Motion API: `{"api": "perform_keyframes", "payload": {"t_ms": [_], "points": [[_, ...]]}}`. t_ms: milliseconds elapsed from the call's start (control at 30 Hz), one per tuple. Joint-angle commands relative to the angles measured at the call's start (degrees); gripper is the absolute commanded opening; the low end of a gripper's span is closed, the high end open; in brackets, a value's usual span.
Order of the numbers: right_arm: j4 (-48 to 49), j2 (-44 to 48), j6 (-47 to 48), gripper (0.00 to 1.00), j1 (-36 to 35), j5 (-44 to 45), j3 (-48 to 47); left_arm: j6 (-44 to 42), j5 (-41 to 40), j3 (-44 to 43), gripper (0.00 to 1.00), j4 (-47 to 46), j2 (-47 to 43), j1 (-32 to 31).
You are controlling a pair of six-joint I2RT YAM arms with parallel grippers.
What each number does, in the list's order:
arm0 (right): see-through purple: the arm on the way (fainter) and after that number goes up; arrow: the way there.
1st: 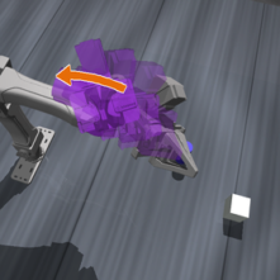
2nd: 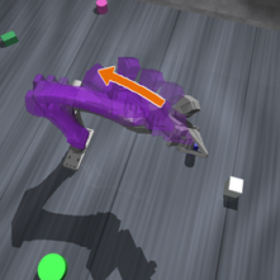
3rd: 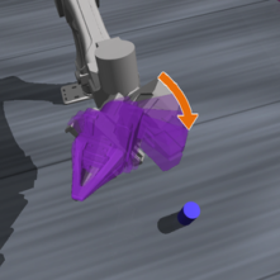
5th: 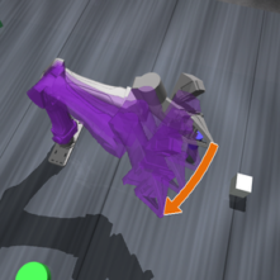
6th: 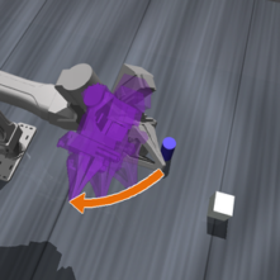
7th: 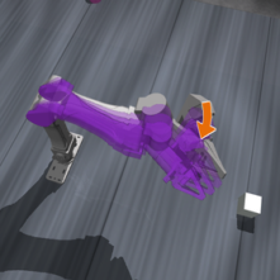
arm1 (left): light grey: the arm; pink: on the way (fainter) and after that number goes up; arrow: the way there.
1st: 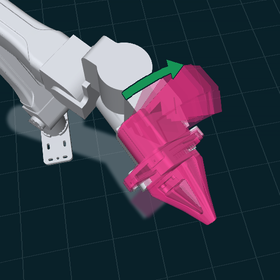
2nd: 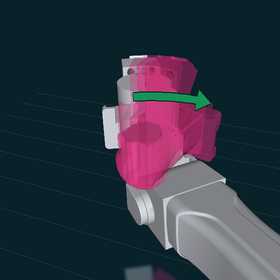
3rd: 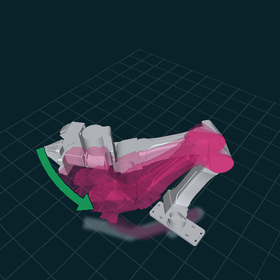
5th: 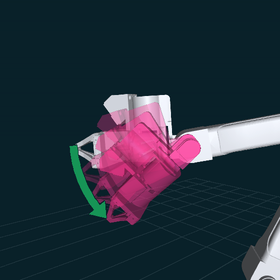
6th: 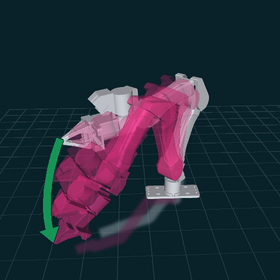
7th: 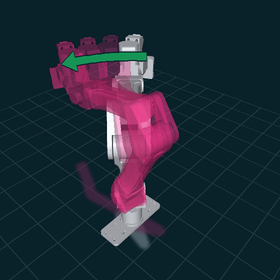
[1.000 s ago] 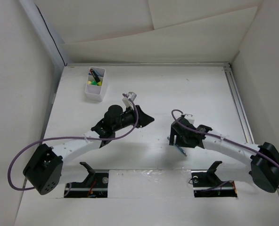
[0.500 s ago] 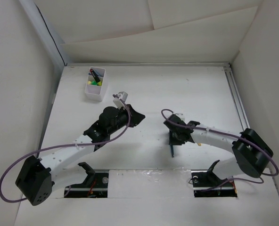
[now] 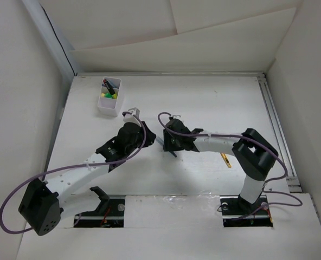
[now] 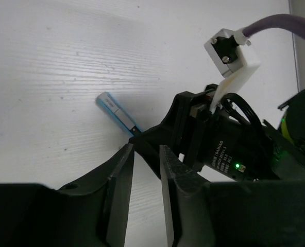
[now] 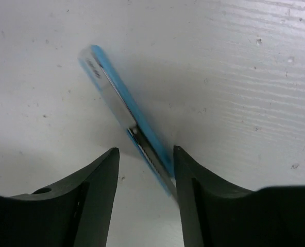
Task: Sort the stationery into containers
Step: Grab a piece of stationery with the left arm
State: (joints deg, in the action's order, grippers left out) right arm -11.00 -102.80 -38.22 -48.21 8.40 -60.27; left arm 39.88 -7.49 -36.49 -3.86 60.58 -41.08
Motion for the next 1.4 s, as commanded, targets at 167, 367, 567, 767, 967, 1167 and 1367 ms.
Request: {"api": "perform_keyframes", "payload": {"t_ms": [167, 367, 567, 767, 967, 1167, 1367], "points": [[-0.5, 11.1, 3.9, 0.68, -0.6, 3.3, 0.8, 1.6, -6.6, -6.0, 0.35, 6.3, 3.4, 0.3], [-2.4, 20.8, 6.0, 0.69, 2.9, 5.3, 3.5, 0.5, -8.6, -16.6, 0.3, 10.4, 20.0, -2.5], [0.5, 26.2, 8.9, 0.03, 10.4, 3.6, 4.5, 5.9, -12.6, -17.3, 0.18, 13.2, 24.9, -5.8], [6.9, 26.2, 9.4, 0.22, 14.9, -0.1, 7.4, 9.8, -13.8, -14.3, 0.24, 11.0, 26.9, -5.2], [11.3, 26.2, 8.9, 0.38, 17.9, -4.2, 12.8, 11.7, -14.3, -15.8, 0.24, 9.6, 32.8, -5.2], [12.3, 26.2, 8.9, 0.4, 18.9, -6.4, 13.3, 12.3, -15.0, -17.5, 0.24, 7.5, 35.8, -2.5], [12.3, 25.6, 9.4, 0.42, 18.3, -8.3, 13.3, 10.8, -15.6, -22.5, 0.27, 8.3, 40.6, -2.0]]}}
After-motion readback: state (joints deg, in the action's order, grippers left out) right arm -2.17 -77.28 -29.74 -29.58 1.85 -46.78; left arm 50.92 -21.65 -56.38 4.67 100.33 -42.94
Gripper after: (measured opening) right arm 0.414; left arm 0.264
